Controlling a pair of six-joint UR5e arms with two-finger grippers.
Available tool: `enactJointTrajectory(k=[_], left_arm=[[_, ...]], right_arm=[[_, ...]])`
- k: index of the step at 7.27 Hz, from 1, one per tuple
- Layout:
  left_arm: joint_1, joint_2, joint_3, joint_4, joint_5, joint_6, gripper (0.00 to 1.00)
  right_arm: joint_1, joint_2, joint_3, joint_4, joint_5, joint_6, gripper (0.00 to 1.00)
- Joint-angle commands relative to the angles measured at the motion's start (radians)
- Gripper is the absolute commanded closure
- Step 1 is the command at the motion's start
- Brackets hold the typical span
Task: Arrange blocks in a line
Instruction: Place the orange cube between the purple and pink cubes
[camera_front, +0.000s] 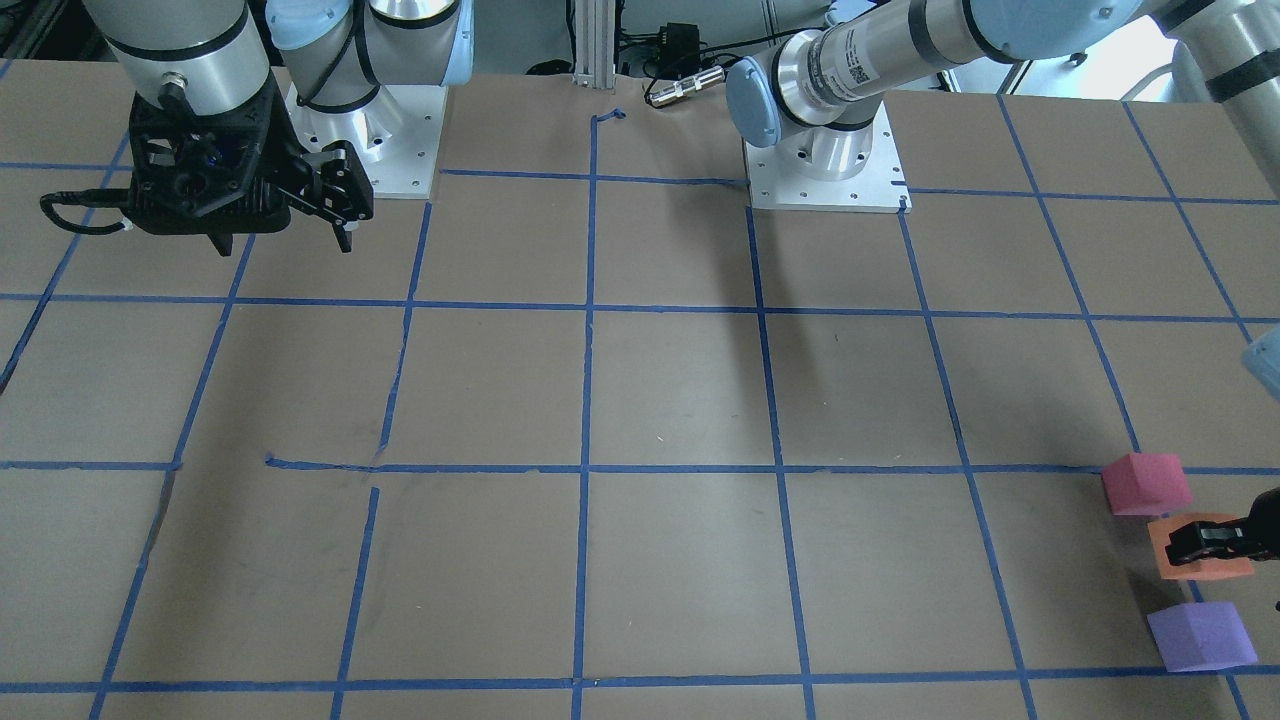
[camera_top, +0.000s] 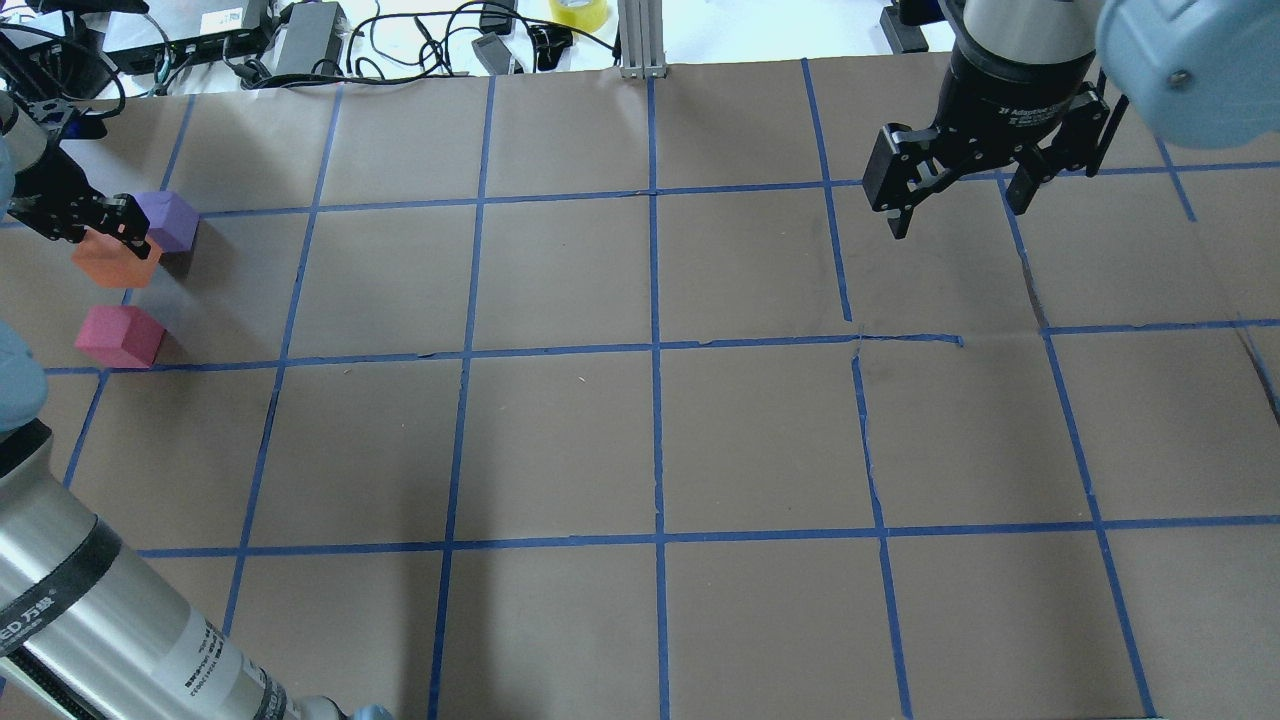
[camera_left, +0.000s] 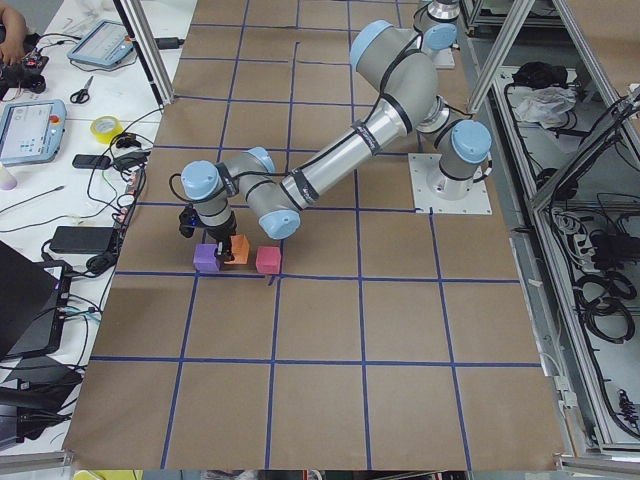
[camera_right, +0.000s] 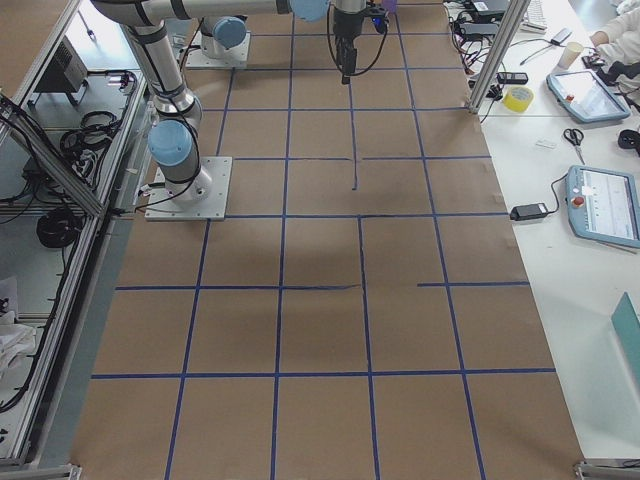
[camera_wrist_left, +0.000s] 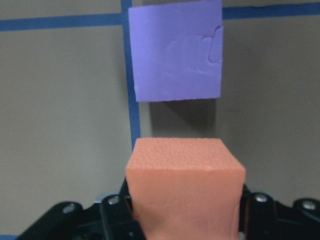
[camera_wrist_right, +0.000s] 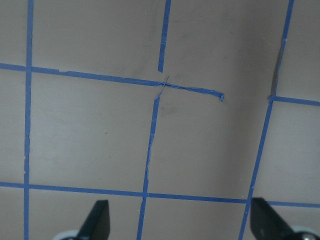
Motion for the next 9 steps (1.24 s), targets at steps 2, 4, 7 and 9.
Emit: enactJointTrajectory(k=[2, 4, 7, 9], left_arm=[[0.000, -0.027, -0.004, 0.003, -0.003, 0.004, 1.00], [0.000, -0.034, -0.019, 0.022, 0.005, 0.004, 1.00], [0.000, -0.041, -0.034, 0.066, 0.005, 0.009, 1.00], [0.002, -0.041, -0.039, 0.095, -0.003, 0.017, 1.00]], right_arm=[[-0.002, 0.000, -0.002, -0.008, 0.001, 0.000, 0.00], [0.000, 0.000, -0.002, -0.005, -0.001, -0.005, 0.00], [-0.002, 0.000, -0.002, -0.008, -0.009, -0.003, 0.00], [-0.002, 0.000, -0.002, -0.005, -0.003, -0.003, 0.00]])
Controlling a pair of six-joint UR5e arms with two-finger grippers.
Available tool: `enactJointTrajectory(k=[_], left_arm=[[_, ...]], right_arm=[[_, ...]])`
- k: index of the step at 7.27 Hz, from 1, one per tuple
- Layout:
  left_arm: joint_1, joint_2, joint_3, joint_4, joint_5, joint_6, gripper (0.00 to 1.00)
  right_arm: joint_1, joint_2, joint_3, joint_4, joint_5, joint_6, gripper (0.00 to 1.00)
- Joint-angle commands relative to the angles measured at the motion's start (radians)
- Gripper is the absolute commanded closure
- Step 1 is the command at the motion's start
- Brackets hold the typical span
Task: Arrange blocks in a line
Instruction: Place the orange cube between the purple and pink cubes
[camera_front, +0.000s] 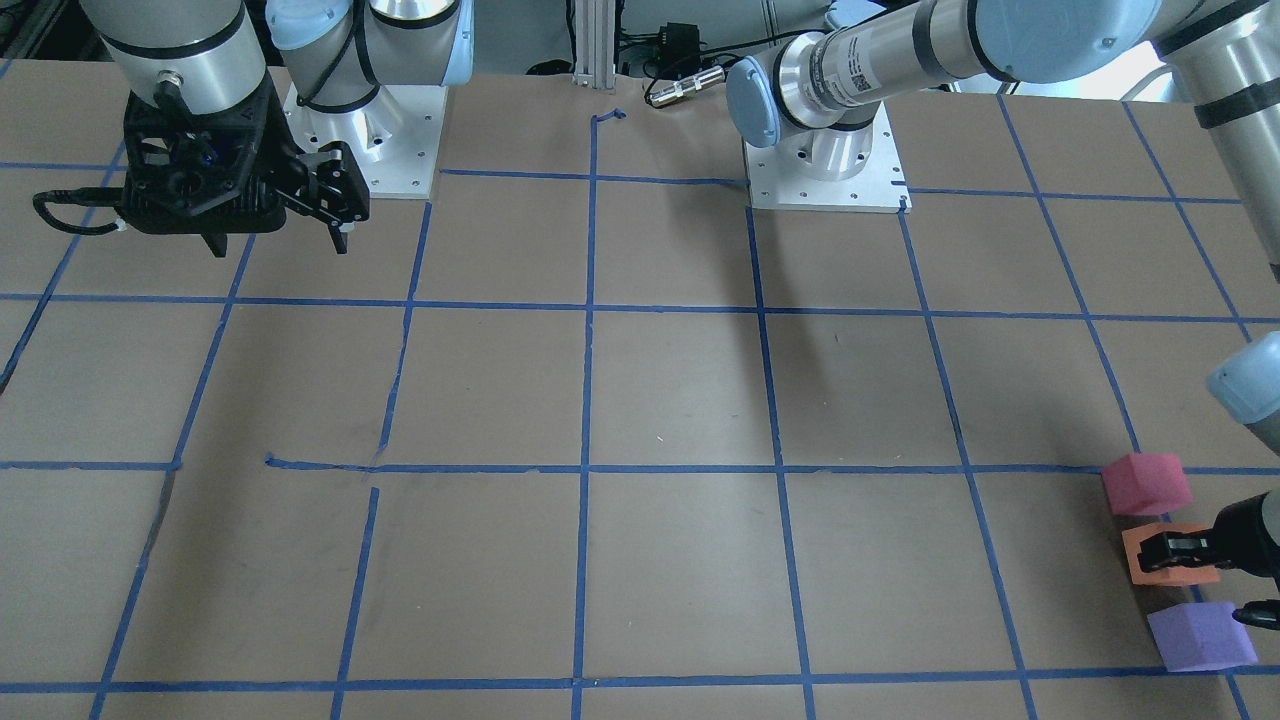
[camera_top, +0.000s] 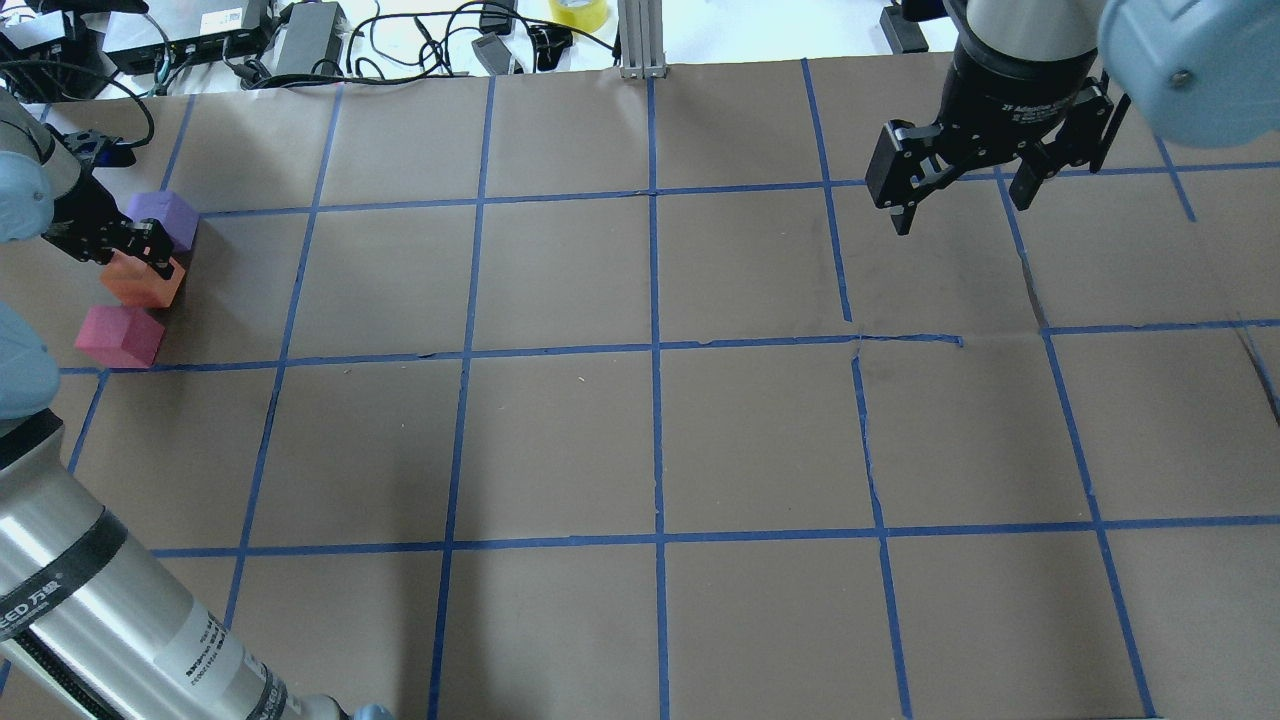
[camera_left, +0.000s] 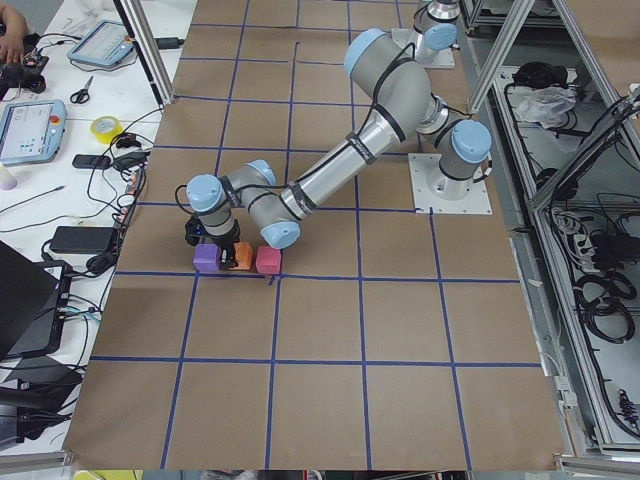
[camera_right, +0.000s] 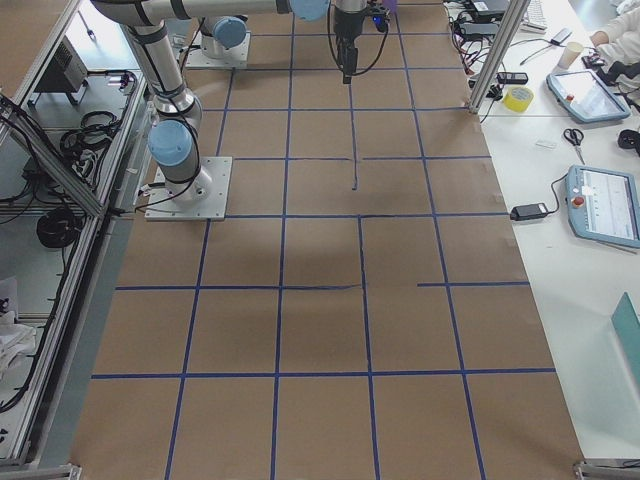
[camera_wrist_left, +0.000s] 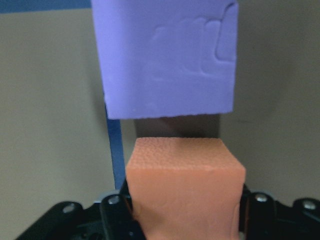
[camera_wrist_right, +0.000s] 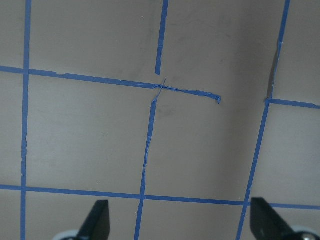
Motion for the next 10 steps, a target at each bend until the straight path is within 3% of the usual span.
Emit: enactJointTrajectory(k=[1, 9, 10], left_arm=[[0.001, -0.005, -0.003, 0.032, -0.005, 0.005, 1.00], [0.003, -0.007, -0.003, 0.034, -0.004, 0.014, 0.97], [0.004, -0.007, -0.005, 0.034, -0.002, 0.016, 0.64]], right_arm=[[-0.002, -0.001, 0.000, 0.002, -0.002, 0.001, 0.00], [0.001, 0.000, 0.002, 0.003, 0.006, 0.002, 0.00], [0.000, 0.000, 0.002, 0.002, 0.003, 0.002, 0.00]])
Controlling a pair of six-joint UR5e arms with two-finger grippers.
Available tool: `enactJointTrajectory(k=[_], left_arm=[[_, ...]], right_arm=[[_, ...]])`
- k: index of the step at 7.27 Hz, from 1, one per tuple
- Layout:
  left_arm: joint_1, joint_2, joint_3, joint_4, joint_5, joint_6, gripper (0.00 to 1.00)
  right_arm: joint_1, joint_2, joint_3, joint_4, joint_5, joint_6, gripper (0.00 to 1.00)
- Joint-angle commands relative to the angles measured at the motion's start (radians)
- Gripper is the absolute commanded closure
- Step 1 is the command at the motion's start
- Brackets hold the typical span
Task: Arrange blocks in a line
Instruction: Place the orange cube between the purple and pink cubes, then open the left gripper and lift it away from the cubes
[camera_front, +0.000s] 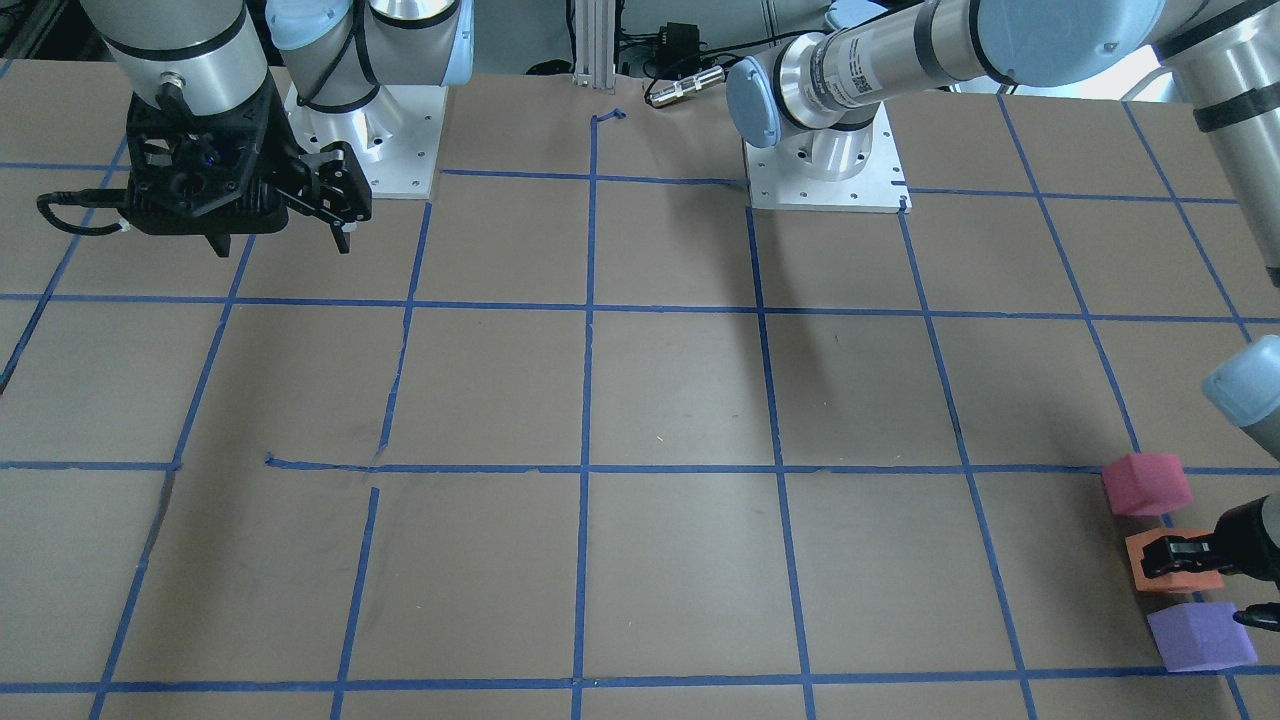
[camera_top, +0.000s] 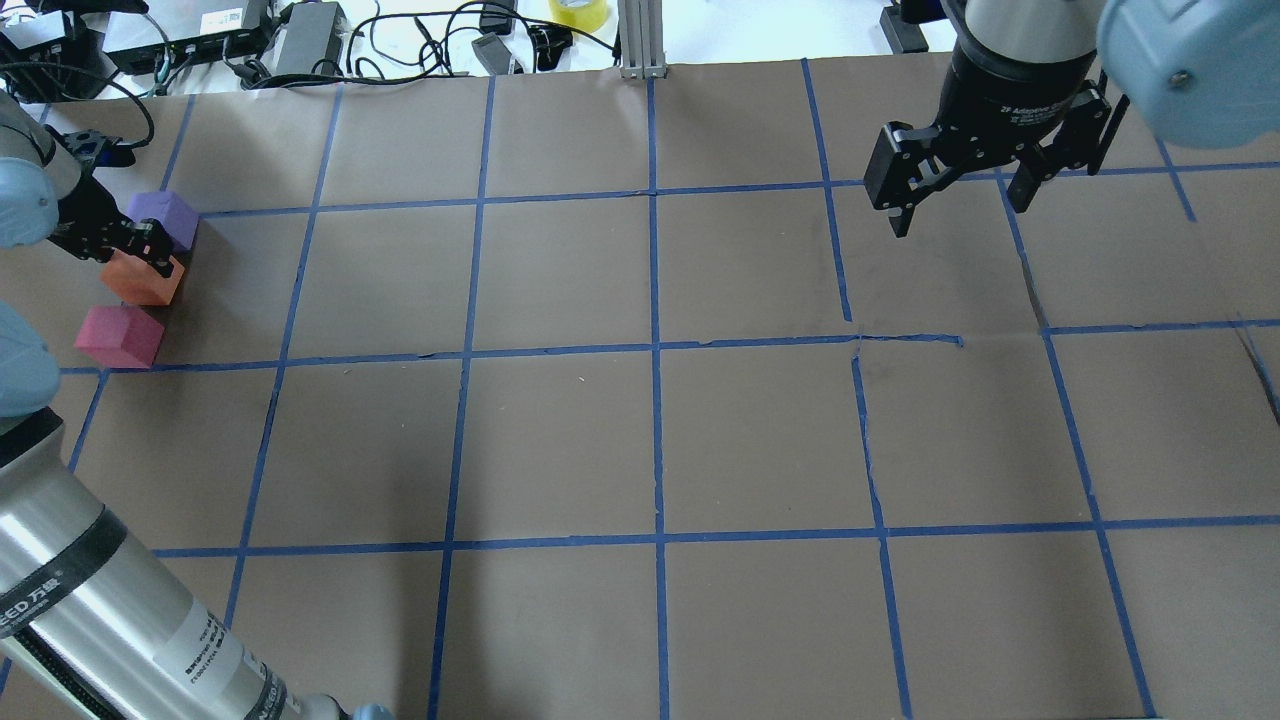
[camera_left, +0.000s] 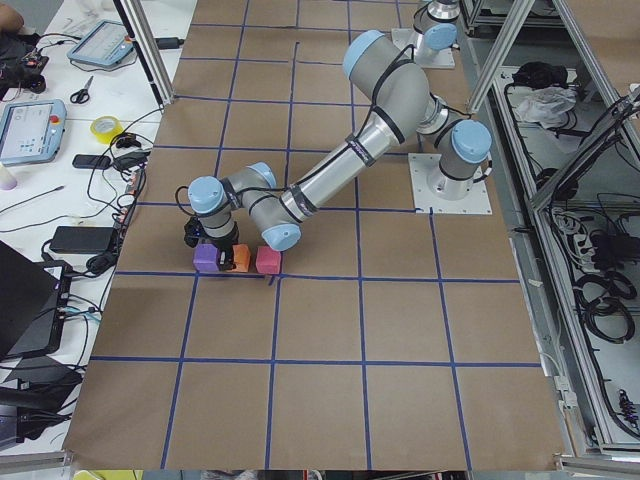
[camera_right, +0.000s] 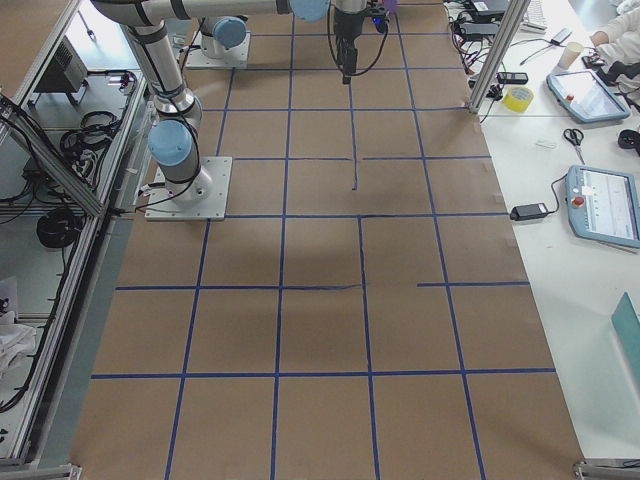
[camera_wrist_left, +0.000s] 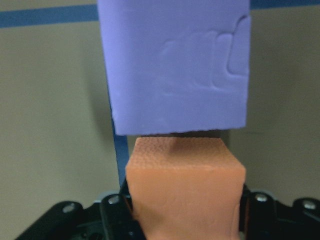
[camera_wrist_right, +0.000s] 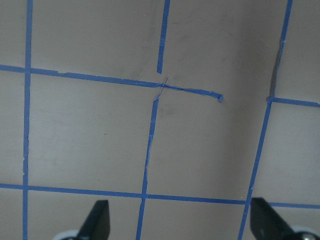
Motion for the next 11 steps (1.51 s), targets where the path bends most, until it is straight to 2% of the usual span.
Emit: enactJointTrajectory(k=[1, 2, 3, 6, 7, 9, 10, 11], left_arm=[[0.001, -0.001, 0.000, 0.001, -0.002, 0.000, 0.23], [0.000, -0.002, 0.000, 0.001, -0.002, -0.001, 0.05], [0.000, -0.002, 0.001, 0.001, -0.003, -0.001, 0.00], [-0.002, 0.043, 0.009, -0.016, 0.001, 0.008, 0.00], [-0.002, 0.096, 0.004, -0.056, 0.003, 0.028, 0.00], [-0.005, 0.239, -0.011, -0.241, 0.007, 0.043, 0.00], [-0.007, 0.317, -0.045, -0.296, 0.009, 0.032, 0.00], [-0.007, 0.415, -0.094, -0.367, 0.007, 0.029, 0.00]], right_arm=[[0.000, 0.000, 0.000, -0.001, -0.003, 0.000, 0.00], [0.000, 0.000, 0.000, 0.002, -0.008, 0.000, 0.00], [-0.002, 0.000, 0.000, 0.001, -0.008, 0.000, 0.00], [-0.002, 0.000, 0.000, 0.002, -0.006, 0.002, 0.00], [-0.002, -0.002, -0.002, 0.001, -0.005, 0.002, 0.00], [-0.004, -0.006, -0.023, -0.006, 0.009, 0.020, 0.00], [-0.004, -0.008, -0.023, -0.006, 0.064, 0.032, 0.00], [-0.004, -0.006, -0.023, -0.007, 0.082, 0.035, 0.00]])
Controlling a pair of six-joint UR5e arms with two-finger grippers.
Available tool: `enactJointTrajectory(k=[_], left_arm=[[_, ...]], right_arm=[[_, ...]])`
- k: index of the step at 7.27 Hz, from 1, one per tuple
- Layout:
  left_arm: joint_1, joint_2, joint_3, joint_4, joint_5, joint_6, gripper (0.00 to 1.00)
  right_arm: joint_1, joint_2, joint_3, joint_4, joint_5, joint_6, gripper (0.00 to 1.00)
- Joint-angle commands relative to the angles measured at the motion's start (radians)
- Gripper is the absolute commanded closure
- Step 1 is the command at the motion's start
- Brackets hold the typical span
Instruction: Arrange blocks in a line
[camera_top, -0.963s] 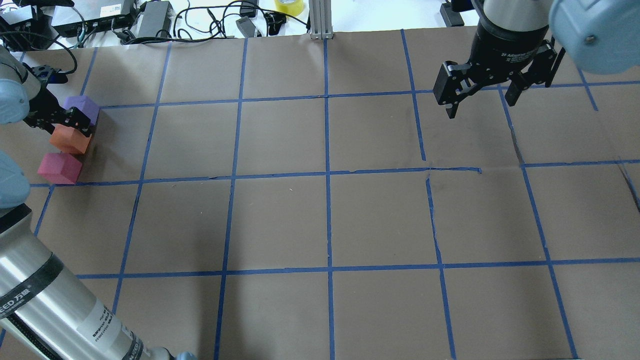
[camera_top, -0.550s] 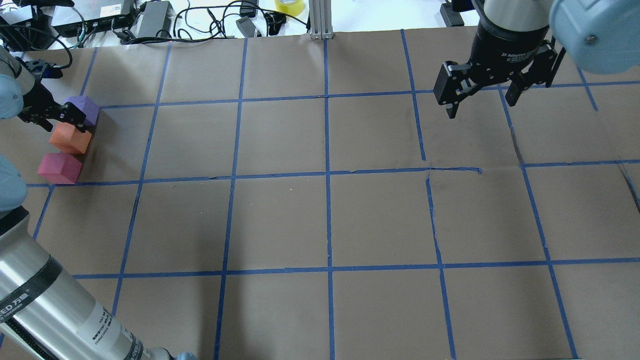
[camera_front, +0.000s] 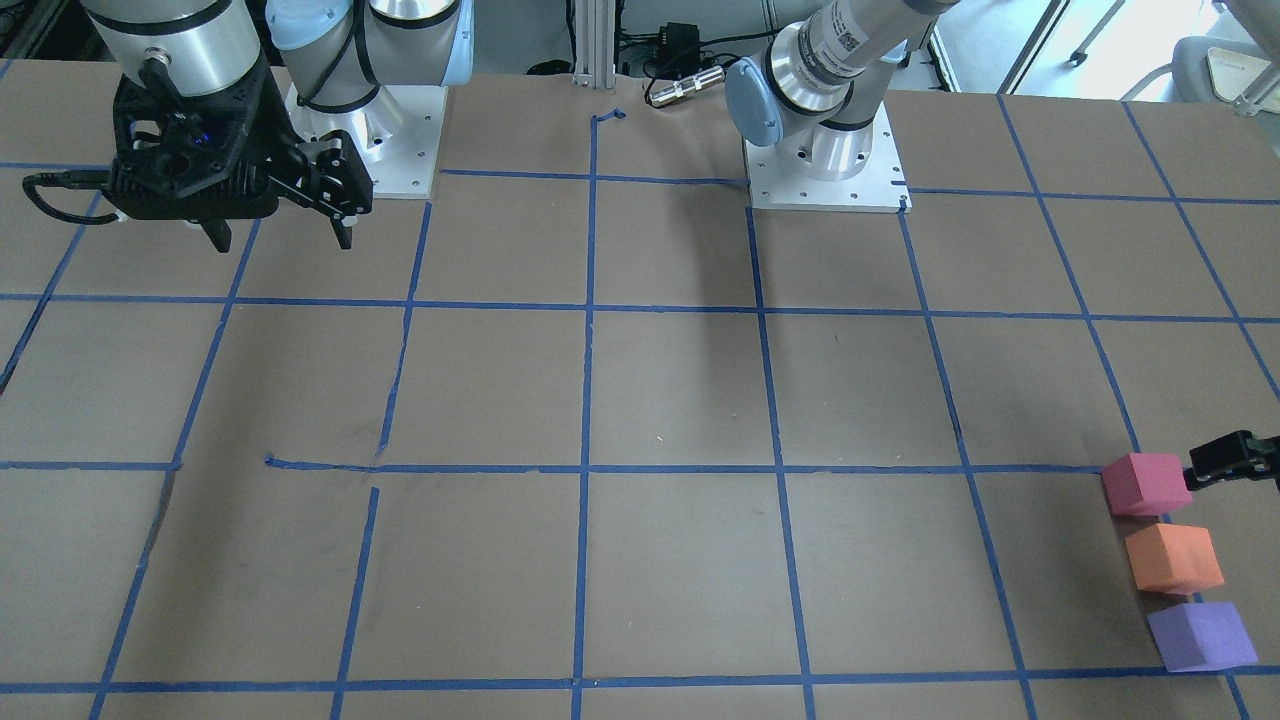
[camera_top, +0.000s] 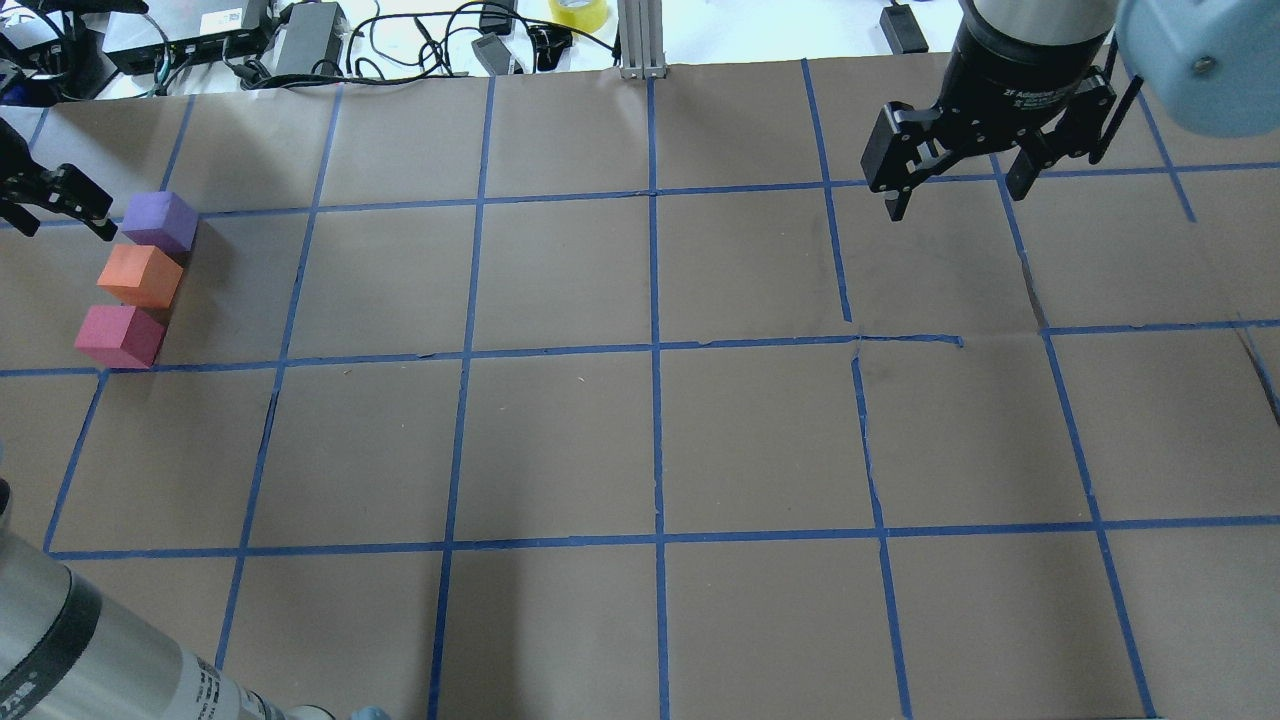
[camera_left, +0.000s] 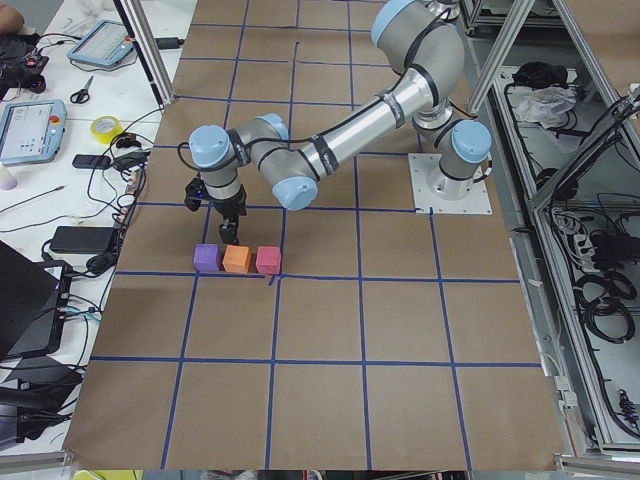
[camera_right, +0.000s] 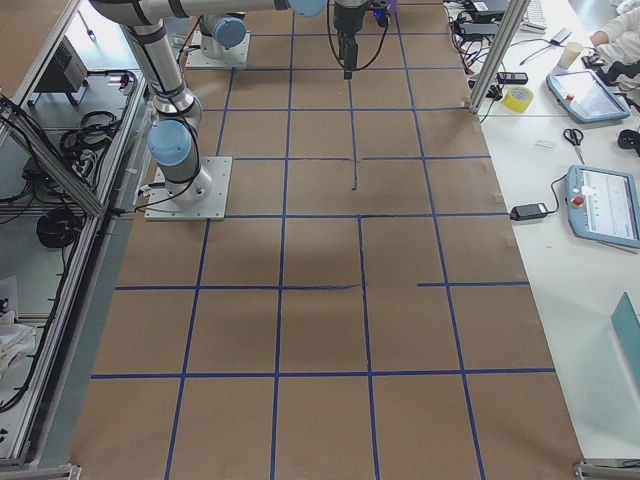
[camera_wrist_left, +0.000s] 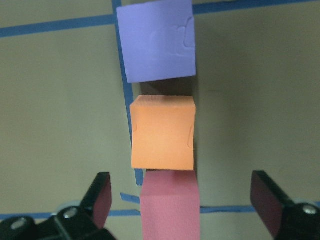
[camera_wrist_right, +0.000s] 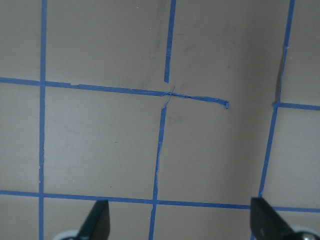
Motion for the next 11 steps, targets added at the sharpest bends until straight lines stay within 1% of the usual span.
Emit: enactJointTrajectory(k=[1, 2, 3, 4, 5, 6, 7, 8, 9, 10, 11], left_arm=[[0.004, 0.208, -0.105, -0.132, 0.001, -0.004, 0.00], [0.004, 0.283, -0.147, -0.164, 0.004, -0.008, 0.00], [0.001, 0.366, -0.138, -0.221, -0.008, -0.014, 0.00], [-0.011, 0.429, -0.147, -0.224, -0.014, -0.045, 0.00], [-0.037, 0.441, -0.152, -0.223, -0.064, -0.083, 0.00], [-0.123, 0.437, -0.151, -0.211, -0.104, -0.169, 0.00], [-0.234, 0.439, -0.152, -0.170, -0.094, -0.309, 0.00], [-0.333, 0.437, -0.158, -0.165, -0.095, -0.547, 0.00], [-0.428, 0.429, -0.157, -0.162, -0.095, -0.673, 0.00], [-0.506, 0.429, -0.157, -0.160, -0.088, -0.692, 0.00], [-0.568, 0.425, -0.154, -0.162, -0.042, -0.765, 0.00]], right_arm=[[-0.005, 0.000, -0.001, -0.002, 0.034, 0.008, 0.00], [-0.013, 0.000, -0.001, 0.000, 0.032, 0.008, 0.00], [-0.013, -0.001, 0.000, 0.001, 0.021, 0.006, 0.00], [-0.013, -0.001, 0.000, 0.001, 0.020, 0.005, 0.00], [-0.013, 0.000, 0.005, 0.003, 0.020, 0.005, 0.00], [-0.013, 0.000, 0.008, 0.003, 0.020, 0.003, 0.00], [-0.013, 0.000, 0.008, 0.004, 0.020, 0.003, 0.00], [-0.013, 0.000, 0.009, 0.003, 0.020, 0.002, 0.00], [-0.013, 0.000, 0.009, 0.004, 0.018, 0.000, 0.00], [-0.013, 0.000, 0.009, 0.004, 0.018, 0.000, 0.00], [-0.013, 0.000, 0.011, 0.003, 0.018, 0.000, 0.00]])
